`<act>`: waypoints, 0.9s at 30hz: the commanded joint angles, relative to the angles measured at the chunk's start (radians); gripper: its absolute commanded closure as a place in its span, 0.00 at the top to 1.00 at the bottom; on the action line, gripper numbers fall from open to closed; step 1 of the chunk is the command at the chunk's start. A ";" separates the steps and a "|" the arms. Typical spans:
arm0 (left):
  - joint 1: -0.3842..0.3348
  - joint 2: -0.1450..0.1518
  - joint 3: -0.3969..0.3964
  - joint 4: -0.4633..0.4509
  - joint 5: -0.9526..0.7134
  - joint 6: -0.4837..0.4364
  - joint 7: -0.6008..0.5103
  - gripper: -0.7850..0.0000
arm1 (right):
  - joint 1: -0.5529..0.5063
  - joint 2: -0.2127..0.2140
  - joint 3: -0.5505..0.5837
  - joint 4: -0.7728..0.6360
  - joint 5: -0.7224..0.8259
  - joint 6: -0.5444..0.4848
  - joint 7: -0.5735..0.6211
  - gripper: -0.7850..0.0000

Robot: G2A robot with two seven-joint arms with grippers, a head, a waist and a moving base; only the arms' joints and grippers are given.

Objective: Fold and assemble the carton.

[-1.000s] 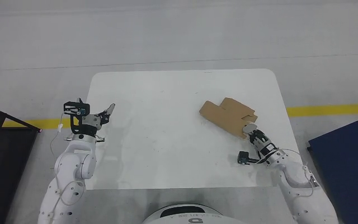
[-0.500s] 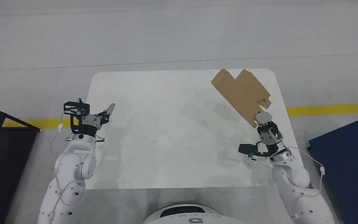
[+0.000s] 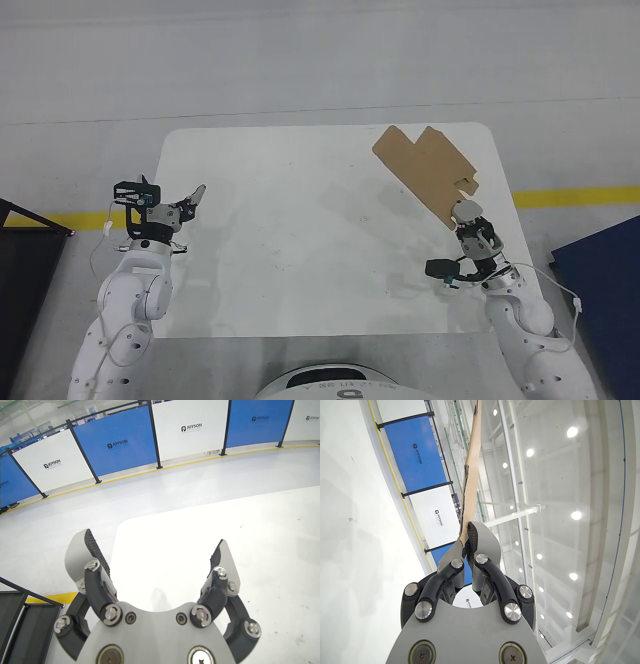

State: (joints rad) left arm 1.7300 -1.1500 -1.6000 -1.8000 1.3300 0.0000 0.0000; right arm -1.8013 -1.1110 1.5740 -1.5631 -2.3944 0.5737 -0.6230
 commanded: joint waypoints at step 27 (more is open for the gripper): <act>0.000 0.000 0.000 0.000 0.000 0.000 0.000 1.00 | 0.084 0.019 0.100 -0.438 -0.677 -0.006 0.230 0.00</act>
State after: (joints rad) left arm 1.7300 -1.1500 -1.6000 -1.8000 1.3300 0.0000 0.0000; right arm -1.7203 -1.0923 1.6798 -2.0032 -3.0718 0.5680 -0.3954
